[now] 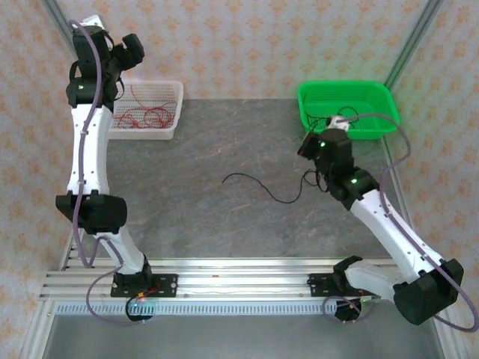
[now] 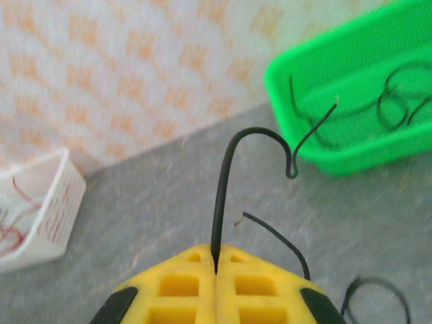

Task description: Untangle the cables

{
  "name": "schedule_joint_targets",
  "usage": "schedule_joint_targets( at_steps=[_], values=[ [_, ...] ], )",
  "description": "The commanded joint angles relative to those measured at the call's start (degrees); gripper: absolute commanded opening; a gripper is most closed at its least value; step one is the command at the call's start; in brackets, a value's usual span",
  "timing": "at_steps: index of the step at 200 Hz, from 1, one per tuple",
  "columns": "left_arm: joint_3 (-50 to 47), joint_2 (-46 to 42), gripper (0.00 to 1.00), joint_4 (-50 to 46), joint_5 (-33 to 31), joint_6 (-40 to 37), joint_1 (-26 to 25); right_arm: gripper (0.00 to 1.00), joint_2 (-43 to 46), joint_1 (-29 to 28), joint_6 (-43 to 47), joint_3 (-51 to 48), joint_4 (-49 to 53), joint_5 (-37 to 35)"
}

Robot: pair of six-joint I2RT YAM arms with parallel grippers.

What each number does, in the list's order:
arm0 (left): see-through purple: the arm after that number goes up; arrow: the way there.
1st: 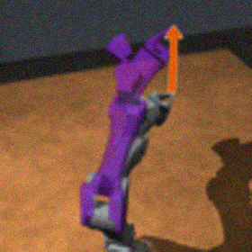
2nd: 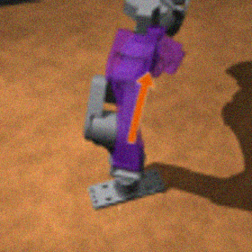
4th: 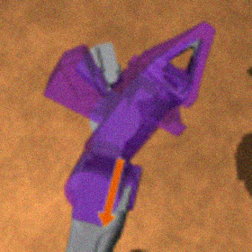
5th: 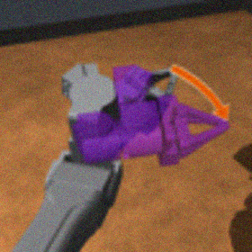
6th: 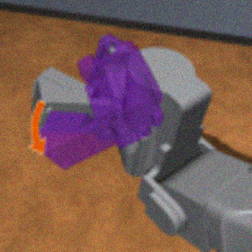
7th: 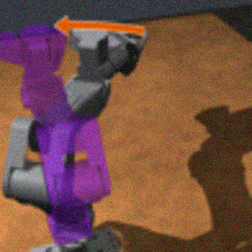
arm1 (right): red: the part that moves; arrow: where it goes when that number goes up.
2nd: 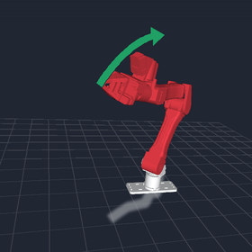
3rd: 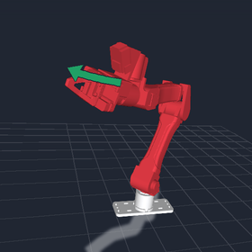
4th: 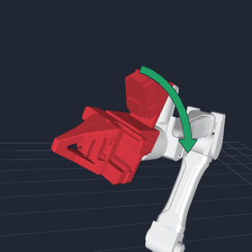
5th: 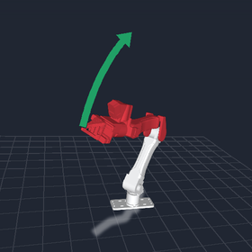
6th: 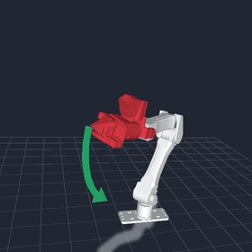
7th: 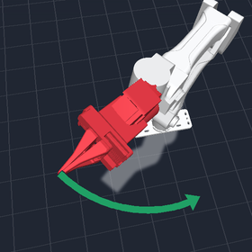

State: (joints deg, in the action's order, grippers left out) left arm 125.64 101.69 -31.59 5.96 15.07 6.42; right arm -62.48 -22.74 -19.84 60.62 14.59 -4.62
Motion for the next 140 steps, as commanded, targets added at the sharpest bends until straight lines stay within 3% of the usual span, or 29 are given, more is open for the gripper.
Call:
schedule_joint_targets(
  at_steps=[1, 66, 140],
  values=[
    [-1.72, -3.87, 0.99, 1.84, 1.72, -0.71, -0.88, 0.0, -1.4, 4.35, 5.4, 6.25, 2.56, 1.98],
    [-21.63, -18.56, 0.99, 9.29, 7.27, 2.29, -2.79, 0.0, -12.02, 17.31, 10.4, 19.28, -0.06, 8.17],
    [-40.76, -32.38, 0.99, 13.98, 10.04, 5.39, -4.86, 0.0, -33.41, 27.45, 7.47, 30.31, -4.73, 15.39]
  ],
)
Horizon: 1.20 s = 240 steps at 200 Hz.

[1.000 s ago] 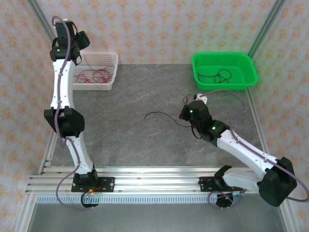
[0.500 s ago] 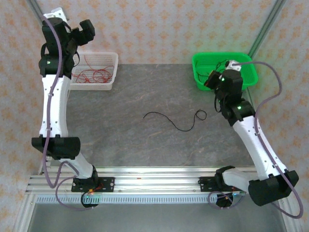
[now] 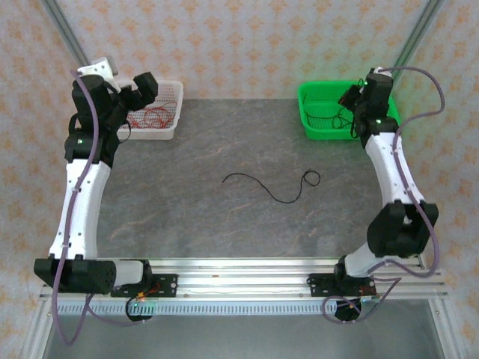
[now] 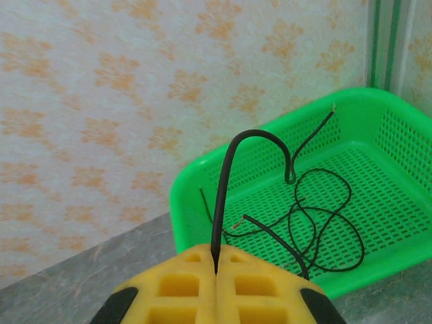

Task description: Untangle the cables

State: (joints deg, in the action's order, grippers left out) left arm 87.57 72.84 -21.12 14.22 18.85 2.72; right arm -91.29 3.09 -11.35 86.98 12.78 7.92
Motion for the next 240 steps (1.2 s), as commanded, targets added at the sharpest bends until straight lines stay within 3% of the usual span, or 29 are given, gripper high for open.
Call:
schedule_joint_targets(
  at_steps=[1, 85, 114, 187, 240],
  values=[
    [-2.85, -3.6, 0.99, 3.44, 1.78, 1.62, -1.28, 0.0, -4.87, 1.68, -1.07, 4.01, -2.97, 2.96],
    [-13.6, -9.02, 0.99, 1.2, -4.14, 1.66, -14.3, 0.0, -33.13, 2.97, -7.02, 23.03, -1.25, 7.38],
    [-17.05, -9.41, 0.99, 2.72, -4.34, 3.15, -17.48, 0.0, -38.7, 2.97, -9.02, 25.17, -1.24, 9.77],
    [-20.77, -8.68, 0.99, 5.13, -4.22, 4.38, -22.23, 0.43, -37.24, 2.97, -7.54, 20.05, -1.97, 7.93],
    [-26.18, -9.98, 0.99, 11.16, 0.72, 6.19, -22.23, 0.61, -29.74, 2.97, -5.11, 15.23, -2.67, 5.66]
  ],
)
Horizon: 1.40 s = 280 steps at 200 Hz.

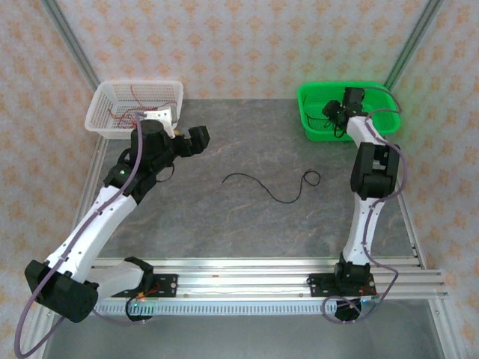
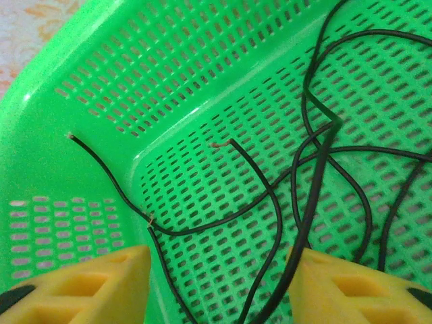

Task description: Untangle the cables

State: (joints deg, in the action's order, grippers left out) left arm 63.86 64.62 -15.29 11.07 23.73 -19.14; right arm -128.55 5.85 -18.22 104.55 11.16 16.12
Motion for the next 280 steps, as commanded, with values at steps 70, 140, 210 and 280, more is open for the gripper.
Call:
schedule_joint_targets(
  at_steps=[70, 140, 210, 280],
  values=[
    [-10.64, -2.47, 0.93, 14.87, 10.38, 5.68, -0.28, 0.64, 22.56, 0.0, 4.74, -12.46, -1.19, -4.53],
    [-10.01, -4.13, 0.84, 7.38, 3.08, 4.22, -0.29, 0.59, 44.01, -6.61, 14.32, -30.27, 13.09, -7.6],
    [-12.13, -4.0, 0.77, 5.01, 1.23, 4.31, -0.27, 0.49, 58.71, -9.39, 44.87, -48.4, 22.15, -0.19],
    [-15.67, -4.76, 0.76, 6.12, 2.12, 4.75, -0.29, 0.5, 42.31, -20.8, 57.65, -44.56, 31.33, -9.61]
  ],
)
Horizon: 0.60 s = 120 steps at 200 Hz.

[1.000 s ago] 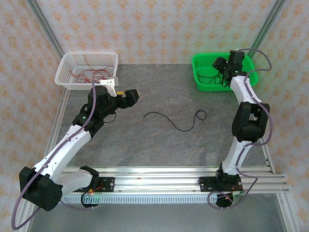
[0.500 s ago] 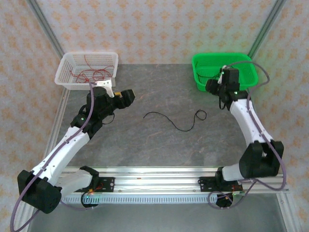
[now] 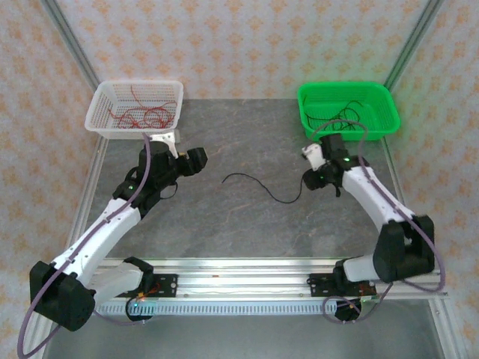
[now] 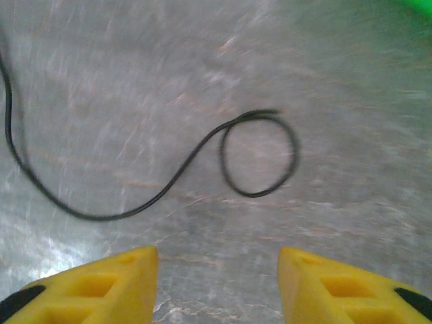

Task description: Untangle the cables

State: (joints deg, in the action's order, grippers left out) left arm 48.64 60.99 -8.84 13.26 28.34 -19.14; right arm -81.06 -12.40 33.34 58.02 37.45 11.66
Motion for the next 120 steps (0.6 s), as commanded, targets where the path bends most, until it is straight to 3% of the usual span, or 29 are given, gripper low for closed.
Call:
schedule_joint_targets(
  at_steps=[1, 120],
  values=[
    [-0.47, -1.14, 0.76, -0.36, -0.11, 0.1, -0.29, 0.5, -5.44, -2.67, 6.1, 2.08, 5.02, -5.28],
    [0.65, -1.05, 0.76, -2.48, -1.34, -0.04, -0.29, 0.5, -16.33, -3.61, 8.68, 6.74, -0.11, -11.01]
  ],
)
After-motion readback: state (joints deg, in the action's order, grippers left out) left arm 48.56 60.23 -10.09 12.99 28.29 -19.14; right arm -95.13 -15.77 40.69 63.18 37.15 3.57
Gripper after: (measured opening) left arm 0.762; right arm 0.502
